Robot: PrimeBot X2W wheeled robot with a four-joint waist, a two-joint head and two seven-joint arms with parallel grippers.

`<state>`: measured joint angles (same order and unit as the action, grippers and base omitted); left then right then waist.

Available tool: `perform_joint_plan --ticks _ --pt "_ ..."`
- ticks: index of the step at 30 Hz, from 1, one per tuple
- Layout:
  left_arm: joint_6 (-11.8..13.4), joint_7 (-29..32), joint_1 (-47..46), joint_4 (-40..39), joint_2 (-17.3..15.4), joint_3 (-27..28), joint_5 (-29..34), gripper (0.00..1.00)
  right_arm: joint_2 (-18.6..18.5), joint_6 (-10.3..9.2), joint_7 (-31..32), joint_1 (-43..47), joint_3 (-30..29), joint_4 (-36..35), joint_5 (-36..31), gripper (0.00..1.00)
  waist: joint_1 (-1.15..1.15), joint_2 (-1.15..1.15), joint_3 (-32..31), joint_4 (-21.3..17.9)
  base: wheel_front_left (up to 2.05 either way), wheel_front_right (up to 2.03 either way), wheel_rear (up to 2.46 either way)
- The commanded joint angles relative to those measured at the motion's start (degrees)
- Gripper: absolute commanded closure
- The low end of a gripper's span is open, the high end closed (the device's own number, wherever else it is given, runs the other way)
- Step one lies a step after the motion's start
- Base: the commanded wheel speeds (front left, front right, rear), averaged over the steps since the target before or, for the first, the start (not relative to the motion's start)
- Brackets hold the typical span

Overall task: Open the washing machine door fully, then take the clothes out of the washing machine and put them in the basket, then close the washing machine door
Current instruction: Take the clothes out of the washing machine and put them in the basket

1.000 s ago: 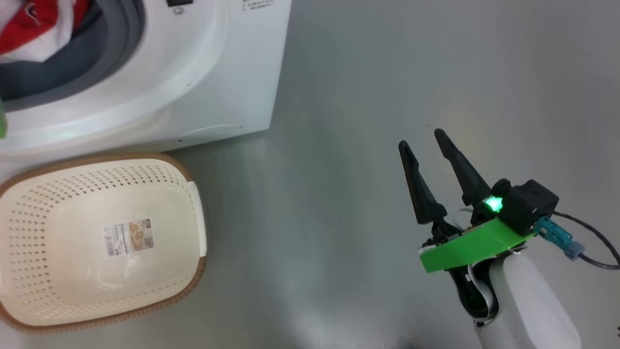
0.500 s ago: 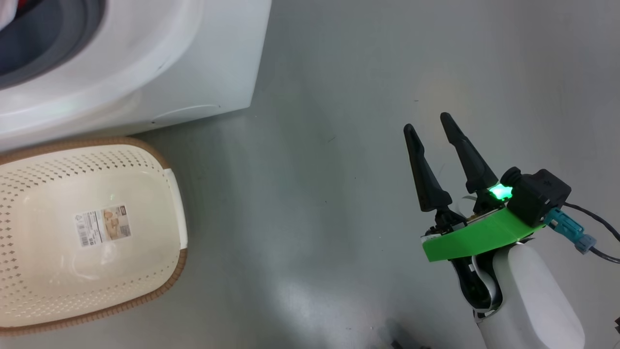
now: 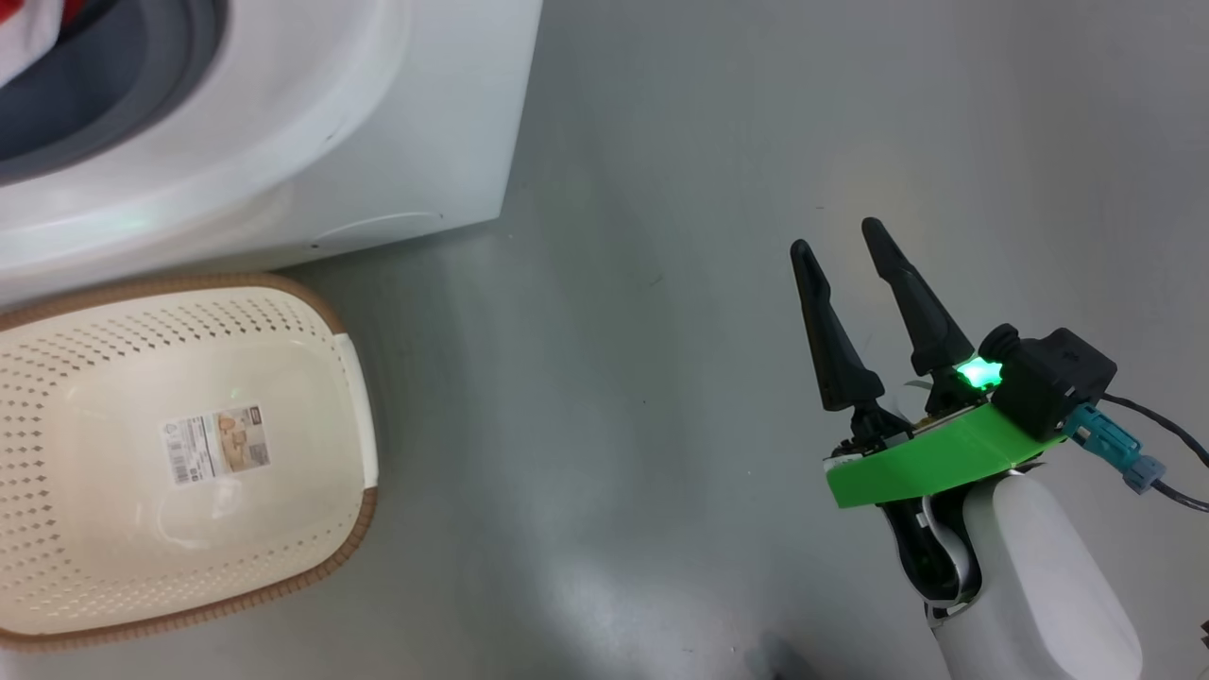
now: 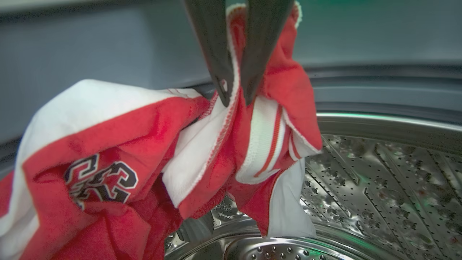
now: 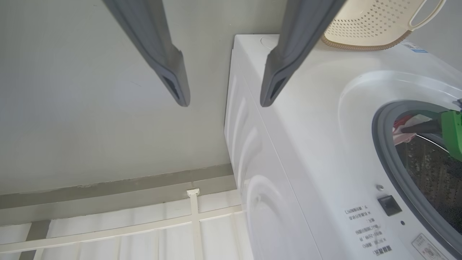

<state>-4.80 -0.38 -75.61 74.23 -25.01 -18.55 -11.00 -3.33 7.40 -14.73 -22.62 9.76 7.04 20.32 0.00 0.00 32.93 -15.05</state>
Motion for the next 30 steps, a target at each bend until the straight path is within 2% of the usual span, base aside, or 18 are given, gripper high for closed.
perform_joint_plan --ticks 1,12,19,23,30 --pt "0.15 -1.17 0.43 -0.78 -2.39 0.59 -1.02 1.0 0.45 0.09 -0.27 0.21 0.62 -1.09 -0.51 0.0 0.0 0.0 -0.78 0.35 0.0 0.0 0.0" --pt "-1.48 -12.42 4.46 -1.35 0.0 2.75 -5.4 1.0 0.46 0.09 -0.27 2.56 0.18 0.49 -1.22 0.0 0.0 0.0 -6.62 1.91 0.0 0.0 0.0" --pt "-1.95 -14.5 7.51 -4.4 0.67 4.58 -7.85 1.0 0.46 0.09 -0.27 4.03 -0.34 1.22 -2.2 0.0 0.0 0.0 -10.02 2.97 0.0 0.0 0.0" --pt "-2.06 -14.59 11.79 -12.89 0.7 7.2 -9.06 1.0 0.46 0.09 -0.27 5.26 -0.87 1.71 -3.03 0.0 0.0 0.0 -12.53 3.9 0.0 0.0 0.0" --pt "-1.93 -14.61 17.96 -23.25 1.21 10.99 -8.87 1.0 0.46 0.09 -0.27 6.67 -1.57 1.82 -3.79 0.0 0.0 0.0 -14.44 4.95 0.0 0.0 0.0"
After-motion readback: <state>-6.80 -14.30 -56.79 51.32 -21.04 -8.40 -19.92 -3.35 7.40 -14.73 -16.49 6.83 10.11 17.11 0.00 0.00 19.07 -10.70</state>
